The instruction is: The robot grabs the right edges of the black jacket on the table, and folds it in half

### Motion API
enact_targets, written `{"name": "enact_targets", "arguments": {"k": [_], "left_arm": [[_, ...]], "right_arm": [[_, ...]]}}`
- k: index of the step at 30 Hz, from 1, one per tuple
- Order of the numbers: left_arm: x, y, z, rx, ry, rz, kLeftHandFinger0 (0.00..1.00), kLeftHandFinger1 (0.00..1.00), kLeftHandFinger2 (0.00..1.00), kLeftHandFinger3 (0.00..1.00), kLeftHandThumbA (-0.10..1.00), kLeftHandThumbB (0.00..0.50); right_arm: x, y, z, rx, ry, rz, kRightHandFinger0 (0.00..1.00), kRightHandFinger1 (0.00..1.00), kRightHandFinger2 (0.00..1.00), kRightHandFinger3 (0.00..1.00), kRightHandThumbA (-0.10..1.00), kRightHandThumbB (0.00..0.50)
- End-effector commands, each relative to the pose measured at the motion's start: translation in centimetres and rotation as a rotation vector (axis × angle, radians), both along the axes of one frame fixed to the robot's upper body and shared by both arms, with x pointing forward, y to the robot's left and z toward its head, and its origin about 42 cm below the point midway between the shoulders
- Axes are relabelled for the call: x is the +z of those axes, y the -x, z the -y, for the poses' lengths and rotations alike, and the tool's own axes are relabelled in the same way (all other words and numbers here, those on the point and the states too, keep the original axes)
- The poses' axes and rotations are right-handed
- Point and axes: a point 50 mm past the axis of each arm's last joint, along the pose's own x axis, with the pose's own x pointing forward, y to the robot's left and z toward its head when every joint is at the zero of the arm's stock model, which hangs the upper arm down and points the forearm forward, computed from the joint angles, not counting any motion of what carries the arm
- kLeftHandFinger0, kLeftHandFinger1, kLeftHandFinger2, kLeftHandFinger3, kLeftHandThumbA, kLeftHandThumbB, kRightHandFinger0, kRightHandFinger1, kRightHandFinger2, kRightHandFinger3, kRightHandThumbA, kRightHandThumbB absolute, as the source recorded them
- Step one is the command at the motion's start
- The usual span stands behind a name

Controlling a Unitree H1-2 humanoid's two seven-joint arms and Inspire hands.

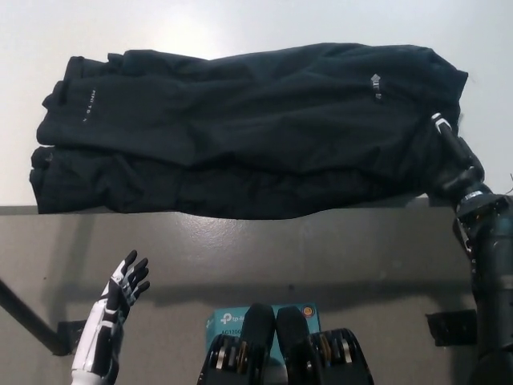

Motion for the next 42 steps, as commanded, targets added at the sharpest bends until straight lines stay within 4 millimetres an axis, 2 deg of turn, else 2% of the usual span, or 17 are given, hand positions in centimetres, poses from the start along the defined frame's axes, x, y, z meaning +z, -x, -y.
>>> {"name": "enact_targets", "arguments": {"k": [1,4,7,9,12,13,15,17,23,29,31,33,35,38,39,41,42], "left_arm": [[0.4,0.1,-0.5,-0.012,-0.008,0.027,1.00,1.00,1.00,1.00,1.00,0.194],[0.5,-0.1,-0.5,-0.014,-0.009,0.032,1.00,1.00,1.00,1.00,1.00,0.180],[0.7,-0.3,-0.5,-0.015,-0.007,0.033,1.00,1.00,1.00,1.00,1.00,0.176],[0.7,-0.3,-0.5,-0.017,-0.014,0.031,1.00,1.00,1.00,1.00,1.00,0.175],[0.6,-0.4,-0.5,-0.018,-0.015,0.031,1.00,1.00,1.00,1.00,1.00,0.174],[0.7,-0.4,-0.6,-0.018,-0.007,0.029,1.00,1.00,1.00,1.00,1.00,0.188],[0.7,-0.4,-0.7,-0.019,-0.016,0.032,1.00,1.00,1.00,1.00,1.00,0.186],[0.7,-0.5,-0.7,-0.015,-0.012,0.033,1.00,1.00,1.00,1.00,1.00,0.197],[0.8,-0.4,-0.7,-0.012,-0.020,0.039,1.00,1.00,1.00,1.00,1.00,0.205],[0.7,-0.5,-0.7,-0.012,-0.010,0.040,1.00,1.00,1.00,1.00,1.00,0.183],[0.8,-0.6,-0.7,-0.012,-0.024,0.048,1.00,1.00,1.00,1.00,1.00,0.184],[0.8,-0.6,-0.7,-0.012,-0.019,0.045,1.00,1.00,1.00,1.00,1.00,0.185],[1.0,-0.8,-0.7,-0.012,-0.016,0.049,1.00,1.00,1.00,1.00,1.00,0.176],[1.1,-0.8,-0.7,-0.013,-0.014,0.051,1.00,1.00,1.00,1.00,1.00,0.164],[1.2,-0.8,-0.7,-0.013,-0.011,0.050,1.00,1.00,1.00,1.00,1.00,0.171],[1.3,-0.8,-0.7,-0.015,-0.012,0.051,1.00,1.00,1.00,1.00,1.00,0.171],[1.4,-0.9,-0.7,-0.017,-0.011,0.053,1.00,1.00,1.00,1.00,1.00,0.174]], "right_arm": [[4.2,-1.2,0.1,-0.052,0.032,0.123,0.00,0.12,0.54,1.00,-0.10,0.051],[4.7,-1.1,0.4,-0.079,0.044,0.146,0.00,0.15,0.57,1.00,-0.10,0.049],[6.4,-1.4,2.2,-0.159,0.045,0.166,0.00,0.12,0.55,1.00,-0.10,0.057],[7.5,-1.4,3.2,-0.178,0.087,0.188,0.00,0.11,0.53,1.00,-0.10,0.038],[8.0,-1.4,3.7,-0.190,0.097,0.196,0.00,0.12,0.53,1.00,-0.10,0.030],[9.5,-1.5,5.3,-0.228,0.085,0.233,0.00,0.13,0.54,1.00,-0.10,0.055],[10.1,-1.5,5.7,-0.239,0.082,0.243,0.00,0.13,0.54,1.00,-0.10,0.062],[11.3,-1.6,6.8,-0.245,0.128,0.275,0.00,0.13,0.53,1.00,-0.10,0.036],[13.6,-2.2,8.3,-0.247,0.167,0.315,0.00,0.12,0.52,1.00,-0.10,0.061],[16.4,-2.6,7.4,-0.239,0.323,0.368,0.00,0.12,0.58,1.00,-0.10,0.045],[17.8,-2.8,6.6,-0.224,0.369,0.403,0.00,0.18,0.62,1.00,-0.10,0.083],[18.9,-3.0,5.8,-0.210,0.423,0.430,0.00,0.18,0.62,0.93,-0.10,0.092],[20.6,-3.2,4.9,-0.168,0.493,0.502,0.00,0.21,0.66,0.87,-0.10,0.064],[21.4,-3.3,4.2,-0.162,0.563,0.524,0.00,0.24,0.69,0.88,-0.10,0.061],[23.9,-3.5,2.2,-0.138,0.674,0.580,0.00,0.24,0.69,0.82,-0.10,0.080],[25.0,-3.6,1.1,-0.113,0.688,0.602,0.00,0.24,0.67,0.78,-0.10,0.098],[26.2,-3.6,0.0,-0.093,0.759,0.614,0.00,0.26,0.68,0.81,-0.10,0.105]]}}
